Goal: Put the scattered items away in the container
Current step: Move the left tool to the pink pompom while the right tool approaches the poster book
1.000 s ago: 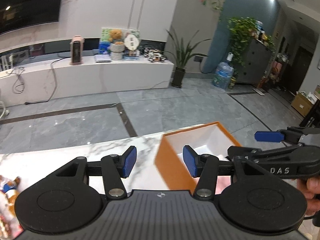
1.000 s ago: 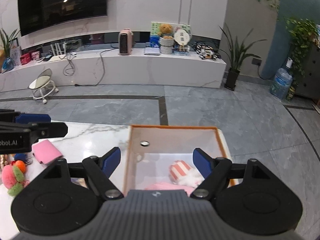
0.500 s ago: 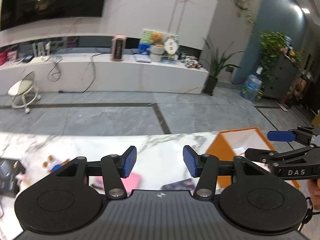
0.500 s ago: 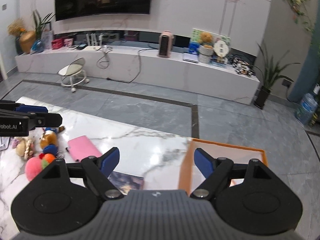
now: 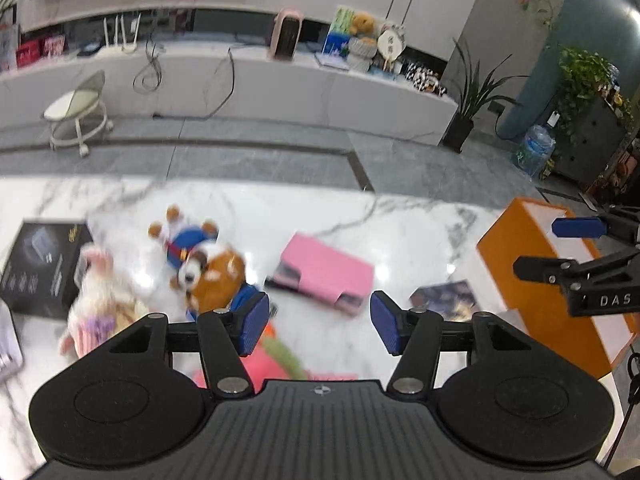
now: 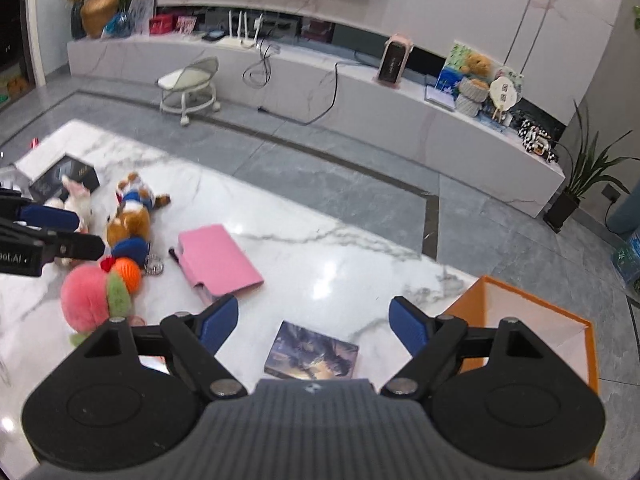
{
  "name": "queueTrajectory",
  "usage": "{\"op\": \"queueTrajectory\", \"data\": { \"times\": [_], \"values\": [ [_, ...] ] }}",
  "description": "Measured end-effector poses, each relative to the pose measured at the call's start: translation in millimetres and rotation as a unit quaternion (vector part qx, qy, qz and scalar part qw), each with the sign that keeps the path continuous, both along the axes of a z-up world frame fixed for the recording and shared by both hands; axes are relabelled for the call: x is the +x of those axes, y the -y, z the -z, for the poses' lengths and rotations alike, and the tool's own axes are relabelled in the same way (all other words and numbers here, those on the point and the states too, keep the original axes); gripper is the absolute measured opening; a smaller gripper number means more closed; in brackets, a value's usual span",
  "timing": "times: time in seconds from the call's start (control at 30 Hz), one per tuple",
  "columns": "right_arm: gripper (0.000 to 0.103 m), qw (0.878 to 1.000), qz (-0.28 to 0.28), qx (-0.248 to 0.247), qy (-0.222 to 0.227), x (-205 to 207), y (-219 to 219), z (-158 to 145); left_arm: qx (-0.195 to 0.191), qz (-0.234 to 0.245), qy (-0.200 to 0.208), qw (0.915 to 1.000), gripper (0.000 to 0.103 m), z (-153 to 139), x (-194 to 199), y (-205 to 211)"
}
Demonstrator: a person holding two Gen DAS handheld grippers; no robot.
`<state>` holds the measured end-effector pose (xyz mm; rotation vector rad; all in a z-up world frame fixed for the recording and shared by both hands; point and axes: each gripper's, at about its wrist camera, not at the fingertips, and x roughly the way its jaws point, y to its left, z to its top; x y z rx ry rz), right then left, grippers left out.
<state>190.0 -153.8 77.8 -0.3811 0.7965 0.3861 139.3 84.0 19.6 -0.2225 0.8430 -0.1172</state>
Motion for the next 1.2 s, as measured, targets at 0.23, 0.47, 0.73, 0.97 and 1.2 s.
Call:
{"op": "queueTrajectory", "data": {
  "times": [0.23,0.47,0.73,0.97,1.2],
  "values": [
    [0.084,0.999,0.016,-0.014,-0.029,15,-6,34,-0.002,-0.007,-0.024,0.9997,0.066,27,-5,-16],
    [0.093,0.998,0.033,-0.009,-0.052,30,-2,66,0.010,0.011,-0.050,0.9986,0.071,43,-8,-18],
    [0.098,0.996,0.054,-0.010,-0.073,42,-5,92,0.012,0.019,-0.074,0.9970,0.073,61,-6,-19],
    [0.102,0.992,0.075,-0.010,-0.098,50,-1,108,0.016,0.026,-0.090,0.9955,0.079,74,-3,-20],
    [0.102,0.989,0.089,-0.008,-0.115,57,3,121,0.019,0.033,-0.106,0.9937,0.079,86,1,-18]
  ]
}}
